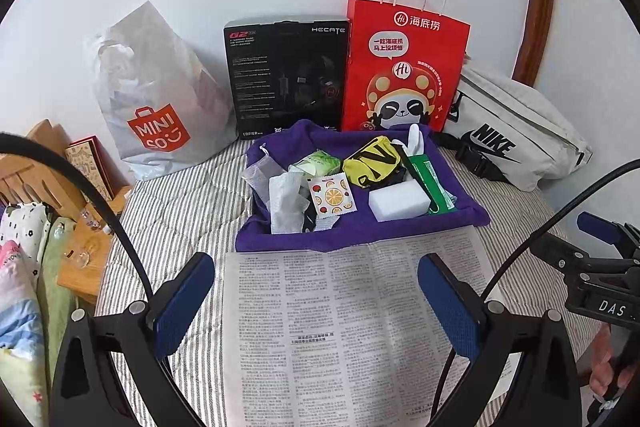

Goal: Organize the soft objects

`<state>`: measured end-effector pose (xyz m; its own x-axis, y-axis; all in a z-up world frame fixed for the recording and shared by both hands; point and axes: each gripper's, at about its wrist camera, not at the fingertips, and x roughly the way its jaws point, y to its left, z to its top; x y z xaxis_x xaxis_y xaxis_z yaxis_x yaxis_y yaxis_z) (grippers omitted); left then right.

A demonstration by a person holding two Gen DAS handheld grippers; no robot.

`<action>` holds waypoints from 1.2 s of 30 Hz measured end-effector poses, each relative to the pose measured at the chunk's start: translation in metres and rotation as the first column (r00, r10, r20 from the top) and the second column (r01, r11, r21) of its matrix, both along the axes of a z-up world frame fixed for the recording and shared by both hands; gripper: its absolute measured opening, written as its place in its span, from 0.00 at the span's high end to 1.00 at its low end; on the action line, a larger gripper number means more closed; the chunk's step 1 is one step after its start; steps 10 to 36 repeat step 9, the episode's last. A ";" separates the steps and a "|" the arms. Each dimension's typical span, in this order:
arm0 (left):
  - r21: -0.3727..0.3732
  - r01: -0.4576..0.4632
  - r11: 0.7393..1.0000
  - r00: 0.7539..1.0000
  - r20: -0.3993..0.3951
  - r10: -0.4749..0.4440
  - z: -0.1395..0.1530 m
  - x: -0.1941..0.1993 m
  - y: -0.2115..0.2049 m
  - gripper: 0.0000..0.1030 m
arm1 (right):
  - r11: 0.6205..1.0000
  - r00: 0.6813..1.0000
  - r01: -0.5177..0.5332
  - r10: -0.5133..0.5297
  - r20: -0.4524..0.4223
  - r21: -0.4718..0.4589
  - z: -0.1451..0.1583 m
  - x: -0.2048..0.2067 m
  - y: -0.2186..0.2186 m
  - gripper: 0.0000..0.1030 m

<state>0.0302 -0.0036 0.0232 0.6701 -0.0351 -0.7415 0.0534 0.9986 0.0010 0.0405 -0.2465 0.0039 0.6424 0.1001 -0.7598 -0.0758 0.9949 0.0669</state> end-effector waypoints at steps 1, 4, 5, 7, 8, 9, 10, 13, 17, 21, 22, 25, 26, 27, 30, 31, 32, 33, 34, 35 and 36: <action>0.001 0.001 1.000 1.000 0.000 -0.001 0.000 0.000 0.000 0.00 | 1.000 1.000 0.000 0.000 0.001 0.001 0.000 0.000 -0.001 0.00; 0.002 -0.002 1.000 1.000 0.003 0.002 0.002 -0.001 0.000 0.00 | 1.000 1.000 0.000 0.000 0.002 0.001 0.001 0.000 -0.001 0.00; 0.002 -0.001 1.000 1.000 0.004 0.001 0.002 -0.001 0.000 0.00 | 1.000 1.000 -0.001 0.001 0.002 0.001 0.001 -0.001 -0.001 0.00; 0.004 -0.004 1.000 1.000 0.004 0.004 0.002 -0.001 0.000 0.00 | 1.000 1.000 0.000 0.000 0.001 0.000 0.001 -0.001 0.000 0.00; 0.004 -0.006 1.000 1.000 0.005 0.006 0.003 -0.001 0.001 0.00 | 1.000 1.000 -0.001 0.001 0.002 0.000 0.001 -0.001 -0.001 0.00; 0.003 -0.009 1.000 1.000 0.005 0.009 0.003 0.000 0.001 0.00 | 1.000 1.000 0.000 0.000 0.001 0.002 0.001 -0.001 0.000 0.00; 0.003 -0.009 1.000 1.000 0.005 0.009 0.003 0.000 0.001 0.00 | 1.000 1.000 0.000 0.000 0.001 0.002 0.001 -0.001 0.000 0.00; 0.003 -0.009 1.000 1.000 0.005 0.009 0.003 0.000 0.001 0.00 | 1.000 1.000 0.000 0.000 0.001 0.002 0.001 -0.001 0.000 0.00; 0.003 -0.009 1.000 1.000 0.005 0.009 0.003 0.000 0.001 0.00 | 1.000 1.000 0.000 0.000 0.001 0.002 0.001 -0.001 0.000 0.00; 0.003 -0.009 1.000 1.000 0.005 0.009 0.003 0.000 0.001 0.00 | 1.000 1.000 0.000 0.000 0.001 0.002 0.001 -0.001 0.000 0.00; 0.003 -0.009 1.000 1.000 0.005 0.009 0.003 0.000 0.001 0.00 | 1.000 1.000 0.000 0.000 0.001 0.002 0.001 -0.001 0.000 0.00; 0.003 -0.009 1.000 1.000 0.005 0.009 0.003 0.000 0.001 0.00 | 1.000 1.000 0.000 0.000 0.001 0.002 0.001 -0.001 0.000 0.00; 0.003 -0.009 1.000 1.000 0.005 0.009 0.003 0.000 0.001 0.00 | 1.000 1.000 0.000 0.000 0.001 0.002 0.001 -0.001 0.000 0.00; 0.003 -0.009 1.000 1.000 0.005 0.009 0.003 0.000 0.001 0.00 | 1.000 1.000 0.000 0.000 0.001 0.002 0.001 -0.001 0.000 0.00; 0.003 -0.009 1.000 1.000 0.005 0.009 0.003 0.000 0.001 0.00 | 1.000 1.000 0.000 0.000 0.001 0.002 0.001 -0.001 0.000 0.00; 0.003 -0.009 1.000 1.000 0.005 0.009 0.003 0.000 0.001 0.00 | 1.000 1.000 0.000 0.000 0.001 0.002 0.001 -0.001 0.000 0.00; 0.003 -0.009 1.000 1.000 0.005 0.009 0.003 0.000 0.001 0.00 | 1.000 1.000 0.000 0.000 0.001 0.002 0.001 -0.001 0.000 0.00; 0.003 -0.009 1.000 1.000 0.005 0.009 0.003 0.000 0.001 0.00 | 1.000 1.000 0.000 0.000 0.001 0.002 0.001 -0.001 0.000 0.00; 0.003 -0.009 1.000 1.000 0.005 0.009 0.003 0.000 0.001 0.00 | 1.000 1.000 0.000 0.000 0.001 0.002 0.001 -0.001 0.000 0.00; 0.003 -0.009 1.000 1.000 0.005 0.009 0.003 0.000 0.001 0.00 | 1.000 1.000 0.000 0.000 0.001 0.002 0.001 -0.001 0.000 0.00; 0.003 -0.009 1.000 1.000 0.005 0.009 0.003 0.000 0.001 0.00 | 1.000 1.000 0.000 0.000 0.001 0.002 0.001 -0.001 0.000 0.00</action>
